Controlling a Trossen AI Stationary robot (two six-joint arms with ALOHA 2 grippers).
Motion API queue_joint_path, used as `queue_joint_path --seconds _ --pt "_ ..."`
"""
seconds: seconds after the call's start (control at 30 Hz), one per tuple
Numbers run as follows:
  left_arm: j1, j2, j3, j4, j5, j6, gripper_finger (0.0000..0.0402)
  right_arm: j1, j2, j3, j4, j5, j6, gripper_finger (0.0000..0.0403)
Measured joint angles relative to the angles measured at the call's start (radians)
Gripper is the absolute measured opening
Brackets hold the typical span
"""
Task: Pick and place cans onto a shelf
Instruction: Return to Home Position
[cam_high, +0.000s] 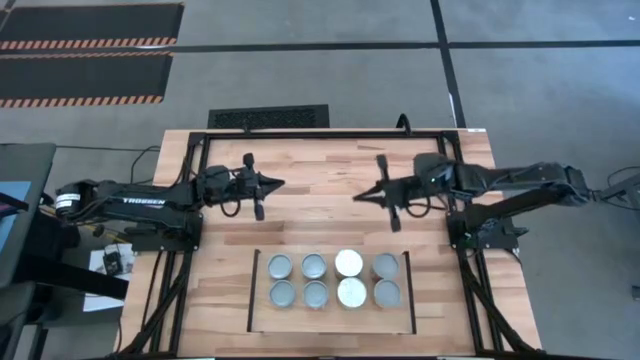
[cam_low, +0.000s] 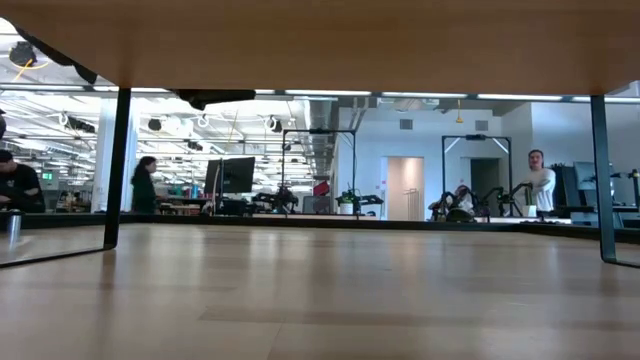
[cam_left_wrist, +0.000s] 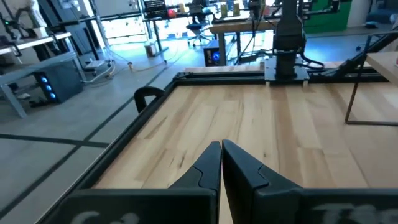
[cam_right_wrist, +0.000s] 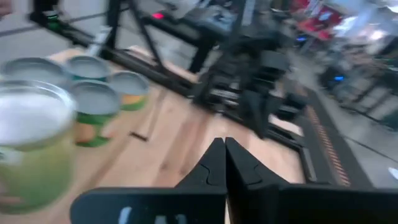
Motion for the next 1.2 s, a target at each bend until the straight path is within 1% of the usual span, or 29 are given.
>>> queue_joint_path --seconds 0.13,0.23,0.3,0.5,0.53,0.63,0.7,0.83,0.9,1.0,1.07,1.2 --pt "0.040 0.000 -0.036 0.051 0.041 -0.002 0.0004 -0.077 -0.052 -0.145 0.145 -0.005 0.028 0.0008" --pt "0.069 0.000 -0.074 0.122 0.084 -0.013 0.0004 -0.130 -0.086 -0.240 0.241 -0.038 0.065 0.0008" --pt "0.083 0.000 -0.090 0.138 0.103 -0.015 0.0004 -0.159 -0.110 -0.296 0.309 -0.056 0.086 0.0008" --pt "0.097 -0.012 -0.122 0.193 0.113 -0.015 0.0004 -0.211 -0.226 -0.419 0.373 -0.052 0.136 0.0008" --pt "0.097 -0.017 -0.126 0.197 0.119 -0.014 0.0004 -0.216 -0.249 -0.442 0.384 -0.047 0.140 0.0008" --pt "0.097 -0.042 -0.141 0.193 0.136 -0.016 0.0004 -0.220 -0.310 -0.506 0.408 0.021 0.140 0.0007" --pt "0.097 -0.063 -0.150 0.194 0.136 -0.019 0.0004 -0.221 -0.348 -0.552 0.437 0.047 0.143 0.0005" --pt "0.097 -0.112 -0.163 0.190 0.144 -0.024 0.0004 -0.221 -0.417 -0.639 0.498 0.053 0.155 0.0004" --pt "0.097 -0.137 -0.172 0.189 0.157 -0.025 0.0004 -0.220 -0.450 -0.676 0.524 0.078 0.168 0.0004" --pt "0.097 -0.179 -0.195 0.183 0.165 -0.030 0.0004 -0.220 -0.501 -0.717 0.520 0.142 0.181 0.0005" --pt "0.097 -0.209 -0.215 0.180 0.164 -0.044 0.0004 -0.220 -0.538 -0.742 0.523 0.158 0.184 0.0005" --pt "0.097 -0.272 -0.247 0.156 0.164 -0.061 0.0004 -0.208 -0.619 -0.780 0.506 0.159 0.199 0.0005"
